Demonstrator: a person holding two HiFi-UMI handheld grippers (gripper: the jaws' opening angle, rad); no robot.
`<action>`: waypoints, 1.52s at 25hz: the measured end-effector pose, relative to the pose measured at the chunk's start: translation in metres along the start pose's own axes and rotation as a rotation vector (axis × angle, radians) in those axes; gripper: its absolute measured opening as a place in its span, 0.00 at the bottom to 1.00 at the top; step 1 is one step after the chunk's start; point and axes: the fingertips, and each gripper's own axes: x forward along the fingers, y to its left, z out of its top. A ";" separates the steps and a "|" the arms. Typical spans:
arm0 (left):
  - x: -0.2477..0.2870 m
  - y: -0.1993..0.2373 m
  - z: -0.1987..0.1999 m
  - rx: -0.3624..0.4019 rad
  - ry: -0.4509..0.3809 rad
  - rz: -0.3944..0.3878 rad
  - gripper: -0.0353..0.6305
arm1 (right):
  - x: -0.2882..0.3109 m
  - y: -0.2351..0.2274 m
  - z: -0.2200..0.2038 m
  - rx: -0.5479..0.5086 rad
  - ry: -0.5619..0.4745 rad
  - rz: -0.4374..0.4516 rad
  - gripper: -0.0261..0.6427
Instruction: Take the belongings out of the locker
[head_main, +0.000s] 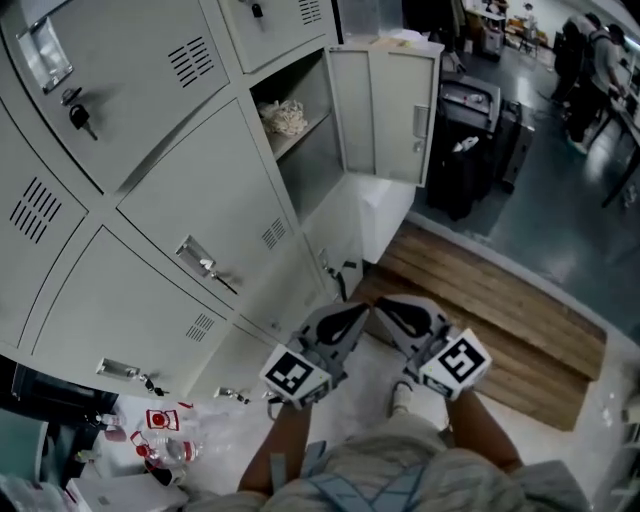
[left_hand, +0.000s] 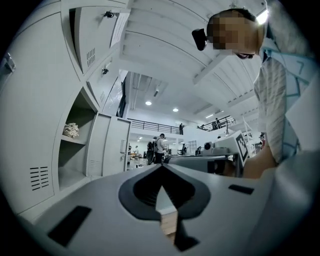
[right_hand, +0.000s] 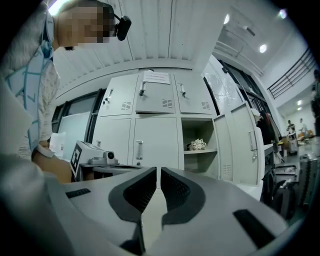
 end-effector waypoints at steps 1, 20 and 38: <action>0.008 0.006 0.001 0.001 0.001 0.014 0.06 | 0.002 -0.011 0.002 0.000 0.002 0.013 0.05; 0.092 0.138 0.029 0.132 0.004 0.281 0.06 | 0.078 -0.133 0.030 -0.033 0.004 0.272 0.05; 0.074 0.251 0.073 0.149 -0.065 0.403 0.06 | 0.206 -0.186 0.071 -0.061 -0.053 0.240 0.17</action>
